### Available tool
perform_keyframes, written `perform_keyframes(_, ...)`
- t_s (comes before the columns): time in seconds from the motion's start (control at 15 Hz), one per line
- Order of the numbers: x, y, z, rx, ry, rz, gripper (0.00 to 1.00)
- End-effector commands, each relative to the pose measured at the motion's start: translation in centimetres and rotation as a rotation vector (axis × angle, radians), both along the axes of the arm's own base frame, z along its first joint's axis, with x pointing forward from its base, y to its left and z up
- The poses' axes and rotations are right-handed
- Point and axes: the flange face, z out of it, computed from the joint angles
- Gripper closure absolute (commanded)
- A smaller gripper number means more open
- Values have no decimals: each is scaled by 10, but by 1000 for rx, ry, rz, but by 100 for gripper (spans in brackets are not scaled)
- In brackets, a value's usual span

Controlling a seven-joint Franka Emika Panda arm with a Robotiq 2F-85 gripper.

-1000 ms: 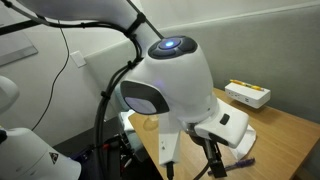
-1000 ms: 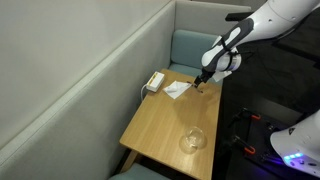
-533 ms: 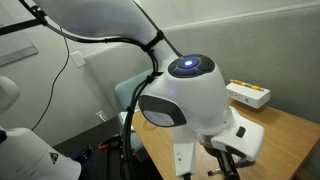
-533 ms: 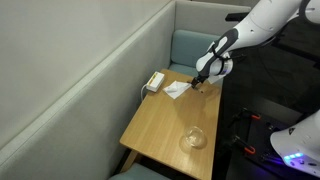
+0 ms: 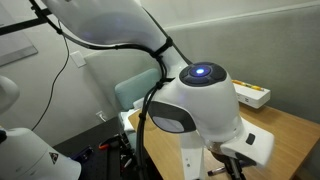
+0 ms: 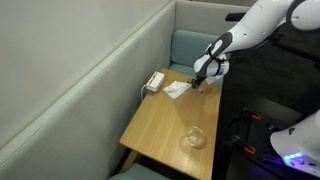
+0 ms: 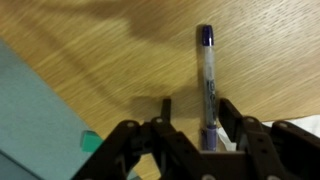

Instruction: Move the black pen to the left and then wipe the table with the white cloth

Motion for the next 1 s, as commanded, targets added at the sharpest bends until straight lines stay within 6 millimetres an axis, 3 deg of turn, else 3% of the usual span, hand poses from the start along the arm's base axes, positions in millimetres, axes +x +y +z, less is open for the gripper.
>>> perform_keyframes(0.0, 7, -4, -1, -20, -10, 0, 79)
perform_keyframes(0.2, 7, -5, 2, -30, -12, -1, 99)
perform_keyframes(0.4, 4, 6, 17, -39, -7, 8, 97)
perform_keyframes(0.67, 6, 53, 73, -8, -35, 117, 97)
perform_keyframes(0.93, 25, 130, 129, 58, -124, 254, 97)
